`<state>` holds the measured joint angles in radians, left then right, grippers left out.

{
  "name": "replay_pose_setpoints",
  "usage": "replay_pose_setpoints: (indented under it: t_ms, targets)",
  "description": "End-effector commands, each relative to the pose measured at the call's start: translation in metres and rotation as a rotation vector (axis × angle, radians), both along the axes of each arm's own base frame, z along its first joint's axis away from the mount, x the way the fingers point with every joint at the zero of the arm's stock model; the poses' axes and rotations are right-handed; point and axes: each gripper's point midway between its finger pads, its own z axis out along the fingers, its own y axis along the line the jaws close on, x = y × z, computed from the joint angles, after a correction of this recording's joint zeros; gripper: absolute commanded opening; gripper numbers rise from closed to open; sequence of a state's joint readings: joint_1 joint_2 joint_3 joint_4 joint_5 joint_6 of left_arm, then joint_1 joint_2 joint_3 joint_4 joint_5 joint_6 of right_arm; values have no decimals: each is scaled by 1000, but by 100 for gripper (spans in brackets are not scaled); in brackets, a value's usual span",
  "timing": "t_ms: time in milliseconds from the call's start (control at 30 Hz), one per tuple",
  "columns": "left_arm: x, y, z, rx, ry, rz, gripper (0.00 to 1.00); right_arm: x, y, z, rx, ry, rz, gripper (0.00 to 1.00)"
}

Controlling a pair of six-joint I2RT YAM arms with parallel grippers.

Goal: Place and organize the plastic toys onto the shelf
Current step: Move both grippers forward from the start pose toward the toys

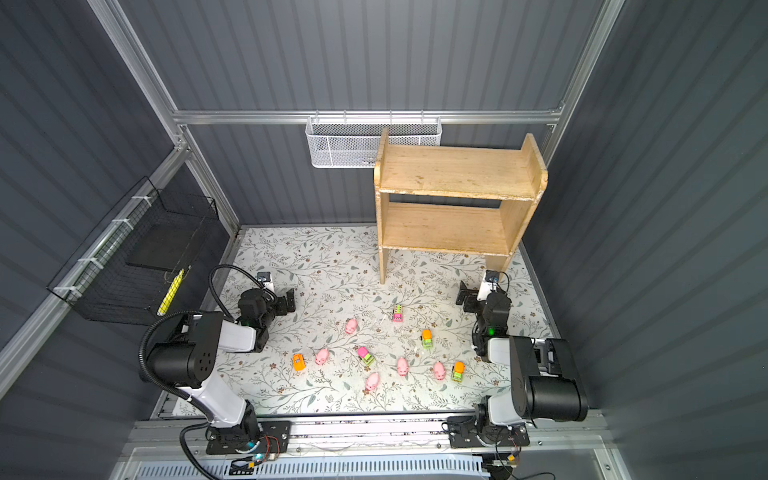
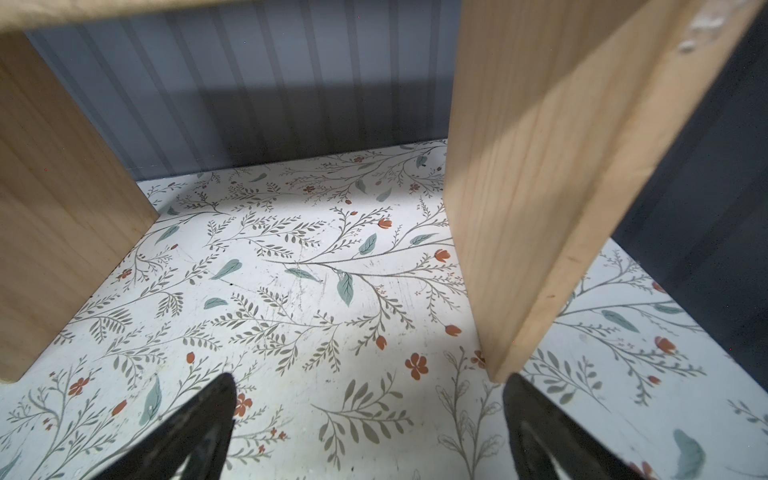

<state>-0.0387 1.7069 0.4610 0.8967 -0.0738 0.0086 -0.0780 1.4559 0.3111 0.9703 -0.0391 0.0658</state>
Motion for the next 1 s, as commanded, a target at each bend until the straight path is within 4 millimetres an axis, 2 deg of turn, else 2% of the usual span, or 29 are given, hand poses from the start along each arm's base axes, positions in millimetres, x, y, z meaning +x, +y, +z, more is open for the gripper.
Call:
replay_pose_setpoints:
  t_ms: [0,67,133,333,433,500,667,767,867,967]
  targets:
    - [5,-2,2,12,-7,-17,100,5,1,5,-9,-10,11,99]
    - [5,-2,3,12,-9,-17,100,4,1,6,-9,-13,11,99]
    - [5,-2,3,12,-9,-16,100,2,-7,10,-3,-24,-40,99]
    - [6,-2,6,21,-11,-19,100,-12,-33,41,0,-26,-228,99]
    - [9,-3,16,16,30,-22,100,-21,-37,52,63,9,-282,99]
    - [9,-3,19,11,77,-17,100,-26,-33,60,96,41,-278,98]
    - [9,-4,37,-14,116,47,100,-44,-28,47,268,201,-356,95]
    - [3,-22,61,1,75,53,100,-55,-14,41,312,287,-340,94]
    - [-9,-58,81,29,57,-8,100,-70,0,42,306,314,-328,95]
    - [-25,-85,97,28,32,-43,100,-86,18,44,283,331,-289,99]
